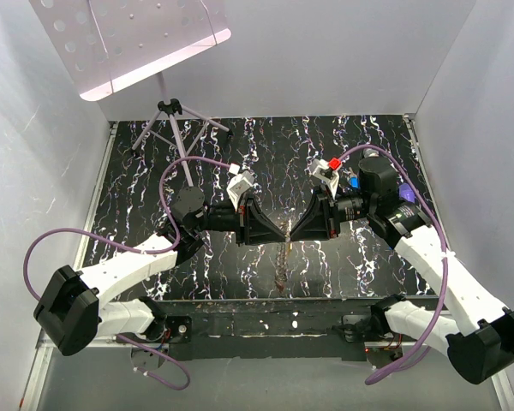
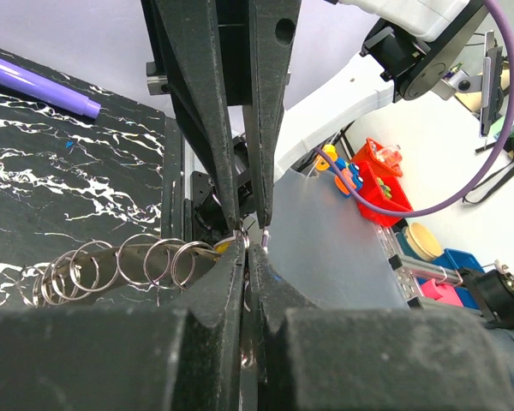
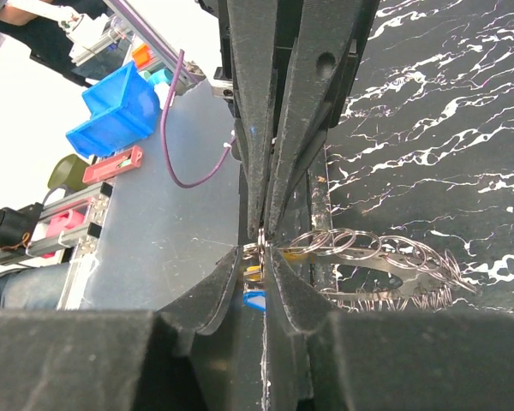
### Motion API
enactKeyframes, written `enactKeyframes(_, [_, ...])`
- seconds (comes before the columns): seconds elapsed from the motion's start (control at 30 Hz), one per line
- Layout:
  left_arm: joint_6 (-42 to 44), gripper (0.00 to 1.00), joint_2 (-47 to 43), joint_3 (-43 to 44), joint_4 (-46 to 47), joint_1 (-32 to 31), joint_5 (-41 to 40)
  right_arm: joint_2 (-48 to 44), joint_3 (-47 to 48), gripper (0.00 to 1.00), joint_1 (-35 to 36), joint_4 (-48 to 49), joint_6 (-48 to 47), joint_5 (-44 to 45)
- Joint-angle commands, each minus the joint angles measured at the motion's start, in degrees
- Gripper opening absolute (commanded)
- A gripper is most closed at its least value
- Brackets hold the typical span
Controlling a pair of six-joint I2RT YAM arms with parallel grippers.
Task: Put the keys on the keyring
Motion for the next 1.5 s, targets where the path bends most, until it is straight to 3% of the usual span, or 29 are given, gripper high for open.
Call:
enactKeyframes(0.0, [0.05,0.0,-2.48,0.05,1.54,-0.1,-1.24,-1.61,0.33,0.21,-0.15,-0.51,-0.29,-1.2])
enactKeyframes(0.13, [0.4,0.0,-3.19,0.05,0.49,-0.02,-1.59,-1.44,0.33,0.15,-0.15,-0.16,-0.38,-1.9])
enactKeyframes(0.43, [1.19,0.0,-3.89,0.05,-0.3,0.07,-2.21,-1.26,0.15,0.15,-0.15,-0.51,-0.56,-1.55])
enactKeyframes(0.63, [1.37,0.0,-4.15,0.14,-0.39,0.07,-2.39,-0.82,0.06,0.01,-0.15,-0.16,-0.03,-2.17])
enactKeyframes(1.47, [-0.91,0.0,-5.39,-2.85,8.3,1.83,-3.18,1.46,0.15,0.01,0.82,-2.27,0.76,-2.17])
